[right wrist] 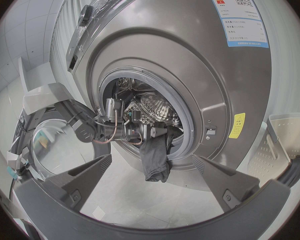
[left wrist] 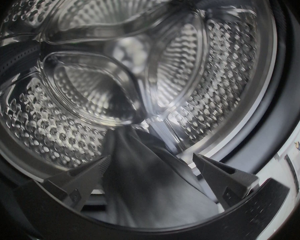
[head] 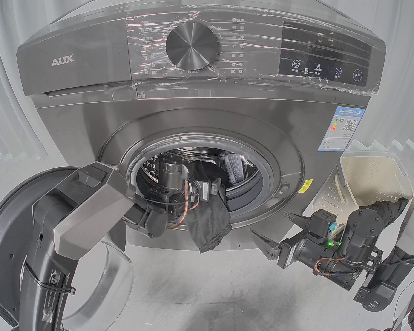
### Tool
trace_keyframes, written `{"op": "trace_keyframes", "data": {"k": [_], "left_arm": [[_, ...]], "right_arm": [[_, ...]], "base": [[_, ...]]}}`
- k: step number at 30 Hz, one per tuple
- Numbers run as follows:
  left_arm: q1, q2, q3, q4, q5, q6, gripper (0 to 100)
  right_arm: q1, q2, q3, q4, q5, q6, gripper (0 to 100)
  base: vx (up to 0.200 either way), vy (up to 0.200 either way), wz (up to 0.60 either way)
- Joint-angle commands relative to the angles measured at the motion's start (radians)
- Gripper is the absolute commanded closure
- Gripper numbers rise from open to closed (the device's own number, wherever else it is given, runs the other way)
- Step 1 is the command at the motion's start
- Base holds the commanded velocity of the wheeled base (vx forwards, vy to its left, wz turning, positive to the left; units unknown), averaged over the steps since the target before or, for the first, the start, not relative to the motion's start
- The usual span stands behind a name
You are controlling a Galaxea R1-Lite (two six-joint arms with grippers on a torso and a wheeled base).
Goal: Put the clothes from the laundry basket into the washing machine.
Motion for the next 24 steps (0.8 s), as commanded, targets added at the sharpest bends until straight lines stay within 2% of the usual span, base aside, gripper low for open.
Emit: {"op": "trace_keyframes", "data": {"k": [1,9,11,12,18,24], "left_arm": [[-0.055,-0.036,0.106,0.005,-0.012,0.008,0],[-0.053,0.018,0.11,0.008,-0.015,0.013,0],[-0.049,0.035,0.101,0.006,-0.013,0.025,0],[-0.045,0.038,0.099,0.005,-0.013,0.028,100],[-0.032,0.04,0.081,0.0,-0.007,0.03,100],[0.004,0.047,-0.086,-0.017,0.022,0.014,100]], "right_arm": [[0.002,0.001,0.0,-0.001,-0.001,0.0,0],[0.0,0.001,0.0,-0.001,0.0,0.001,0],[0.002,0.001,0.0,-0.001,0.0,0.0,0],[0.0,-0.001,0.0,-0.001,0.0,0.0,0],[0.0,0.001,0.0,-0.001,0.0,0.0,0],[0.0,0.001,0.0,-0.001,0.0,0.0,0]], "base": [[0.0,0.0,0.0],[0.0,0.0,0.0],[0.0,0.0,0.0],[0.0,0.0,0.0],[0.0,0.0,0.0],[0.0,0.0,0.0]]}}
